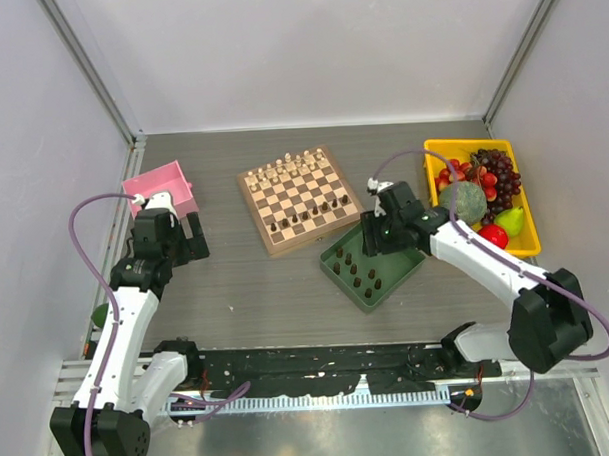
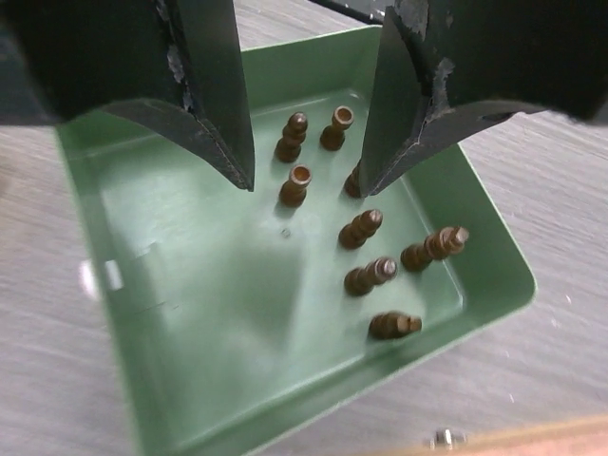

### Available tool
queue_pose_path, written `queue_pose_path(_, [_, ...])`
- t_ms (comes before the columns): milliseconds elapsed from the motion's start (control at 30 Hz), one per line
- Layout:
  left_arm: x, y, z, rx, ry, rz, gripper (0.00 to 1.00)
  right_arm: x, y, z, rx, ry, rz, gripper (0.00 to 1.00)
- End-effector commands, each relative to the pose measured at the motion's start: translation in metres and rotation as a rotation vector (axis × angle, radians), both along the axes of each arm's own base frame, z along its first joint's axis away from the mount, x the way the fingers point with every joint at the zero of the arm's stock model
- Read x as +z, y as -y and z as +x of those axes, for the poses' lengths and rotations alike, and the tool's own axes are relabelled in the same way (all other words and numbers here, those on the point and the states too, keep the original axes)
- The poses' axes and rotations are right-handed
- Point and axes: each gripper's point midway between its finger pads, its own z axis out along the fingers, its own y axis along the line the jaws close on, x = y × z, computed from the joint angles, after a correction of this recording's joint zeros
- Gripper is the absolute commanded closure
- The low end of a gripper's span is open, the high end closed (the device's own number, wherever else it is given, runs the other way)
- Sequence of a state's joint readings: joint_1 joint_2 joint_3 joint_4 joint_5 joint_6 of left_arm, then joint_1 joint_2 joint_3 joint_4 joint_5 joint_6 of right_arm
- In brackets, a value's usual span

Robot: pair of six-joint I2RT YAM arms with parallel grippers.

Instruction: Set up the chess pieces on the board

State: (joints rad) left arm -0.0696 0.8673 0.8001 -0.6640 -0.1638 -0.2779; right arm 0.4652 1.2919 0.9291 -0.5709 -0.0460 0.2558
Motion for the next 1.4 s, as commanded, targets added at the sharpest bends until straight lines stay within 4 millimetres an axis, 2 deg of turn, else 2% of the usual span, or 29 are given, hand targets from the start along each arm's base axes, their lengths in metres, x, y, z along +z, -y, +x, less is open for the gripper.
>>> queue_pose_path(0, [0.018,-0.001,0.008,0.001,0.046,-0.001,0.01,-0.024,-0.012,-0.021,0.032,-0.087,-0.056,0.46])
queue_pose_path(67, [0.018,-0.001,0.008,0.003,0.046,0.000,0.01,-0.031,-0.014,-0.025,0.034,-0.106,-0.071,0.48])
queue_pose_path(333, [0.016,-0.001,0.009,0.001,0.040,-0.001,0.01,-0.054,-0.003,-0.030,0.009,-0.163,-0.152,0.52])
queue_pose_path(733, [0.016,-0.002,0.008,0.005,0.036,0.005,0.01,-0.068,-0.006,-0.033,0.050,-0.224,-0.176,0.57])
queue_pose_path(967, [0.016,-0.002,0.008,0.006,0.033,0.006,0.01,-0.066,-0.005,-0.033,0.054,-0.212,-0.176,0.63])
queue_pose_path(1367, [0.016,-0.001,0.008,0.002,0.034,0.004,0.01,-0.052,-0.012,-0.024,0.048,-0.164,-0.138,0.65])
